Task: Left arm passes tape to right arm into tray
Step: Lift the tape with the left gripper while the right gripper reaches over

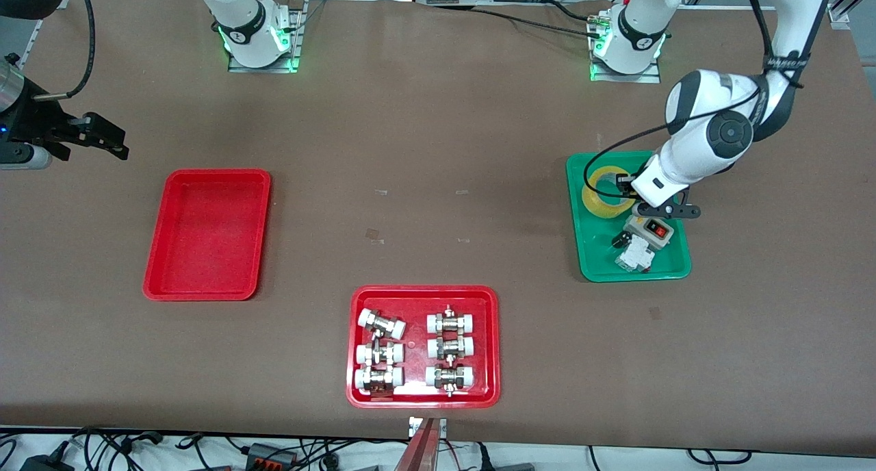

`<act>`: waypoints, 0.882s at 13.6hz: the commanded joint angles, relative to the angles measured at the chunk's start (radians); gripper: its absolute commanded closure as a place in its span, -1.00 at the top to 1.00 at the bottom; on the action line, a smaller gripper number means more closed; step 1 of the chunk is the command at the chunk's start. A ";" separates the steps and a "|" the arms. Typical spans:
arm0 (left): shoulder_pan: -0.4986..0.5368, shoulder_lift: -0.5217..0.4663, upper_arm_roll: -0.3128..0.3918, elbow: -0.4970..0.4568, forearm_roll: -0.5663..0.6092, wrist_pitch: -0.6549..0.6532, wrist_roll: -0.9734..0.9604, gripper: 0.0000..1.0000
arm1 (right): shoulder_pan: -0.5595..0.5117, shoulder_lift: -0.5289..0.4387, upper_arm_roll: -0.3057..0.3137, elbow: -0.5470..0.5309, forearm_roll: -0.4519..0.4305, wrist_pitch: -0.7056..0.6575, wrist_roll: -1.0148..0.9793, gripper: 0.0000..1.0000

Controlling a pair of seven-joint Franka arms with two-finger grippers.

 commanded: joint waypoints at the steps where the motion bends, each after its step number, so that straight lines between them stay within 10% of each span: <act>1: -0.005 -0.016 -0.053 0.244 0.003 -0.297 -0.095 -1.00 | 0.008 0.008 0.004 0.007 0.010 -0.020 -0.014 1.00; 6: 0.006 -0.024 -0.149 0.572 -0.096 -0.556 -0.177 -1.00 | 0.008 0.015 -0.009 0.013 0.010 -0.033 -0.011 1.00; 12: -0.075 0.118 -0.182 0.630 -0.292 -0.408 -0.224 -1.00 | 0.009 0.033 -0.007 0.032 0.049 -0.085 -0.014 1.00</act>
